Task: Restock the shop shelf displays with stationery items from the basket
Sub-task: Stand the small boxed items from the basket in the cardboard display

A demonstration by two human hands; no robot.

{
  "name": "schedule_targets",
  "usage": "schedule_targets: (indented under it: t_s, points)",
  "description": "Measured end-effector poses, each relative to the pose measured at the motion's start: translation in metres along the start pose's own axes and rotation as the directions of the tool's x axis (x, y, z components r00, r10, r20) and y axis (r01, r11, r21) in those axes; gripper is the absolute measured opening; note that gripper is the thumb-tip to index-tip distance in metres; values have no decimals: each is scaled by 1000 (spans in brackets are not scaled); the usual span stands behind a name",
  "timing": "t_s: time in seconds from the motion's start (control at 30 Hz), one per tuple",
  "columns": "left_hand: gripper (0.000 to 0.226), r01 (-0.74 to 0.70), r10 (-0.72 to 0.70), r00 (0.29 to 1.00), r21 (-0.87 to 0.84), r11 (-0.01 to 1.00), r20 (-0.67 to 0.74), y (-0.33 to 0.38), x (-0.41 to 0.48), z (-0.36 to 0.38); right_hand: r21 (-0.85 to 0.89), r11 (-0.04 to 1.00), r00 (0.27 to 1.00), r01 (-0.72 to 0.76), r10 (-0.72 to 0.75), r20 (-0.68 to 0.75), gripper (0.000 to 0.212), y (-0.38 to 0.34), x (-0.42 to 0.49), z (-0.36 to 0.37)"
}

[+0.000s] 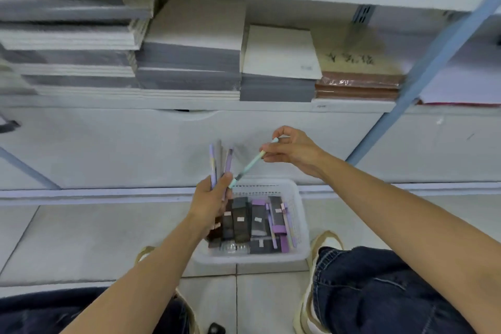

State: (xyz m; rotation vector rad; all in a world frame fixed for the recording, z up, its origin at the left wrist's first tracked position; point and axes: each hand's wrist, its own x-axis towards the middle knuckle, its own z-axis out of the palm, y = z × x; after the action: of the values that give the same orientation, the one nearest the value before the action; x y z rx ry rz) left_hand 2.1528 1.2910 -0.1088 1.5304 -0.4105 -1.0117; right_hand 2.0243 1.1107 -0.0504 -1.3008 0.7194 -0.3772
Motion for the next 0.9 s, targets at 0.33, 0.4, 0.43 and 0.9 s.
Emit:
schedule_targets:
  t_s: [0.33,0.4,0.43,0.9]
  points:
    - [30,-395,393,919,-64,917,-38,123,-37,-5,-445,895,911,32,157,380,23,-94,-50,-1]
    - [28,-442,440,897,-78,894,-36,147,-43,1,-509,855,888,104,151,435,20,-110,-60,3]
    - [26,-470,469,883,-81,879,-31,159,-47,4,-494,860,886,129,124,447,19,-117,-65,4]
    - [37,-720,721,693,-67,691,0,267,-70,61,-273,834,848,480,-362,387,10,-206,-94,35]
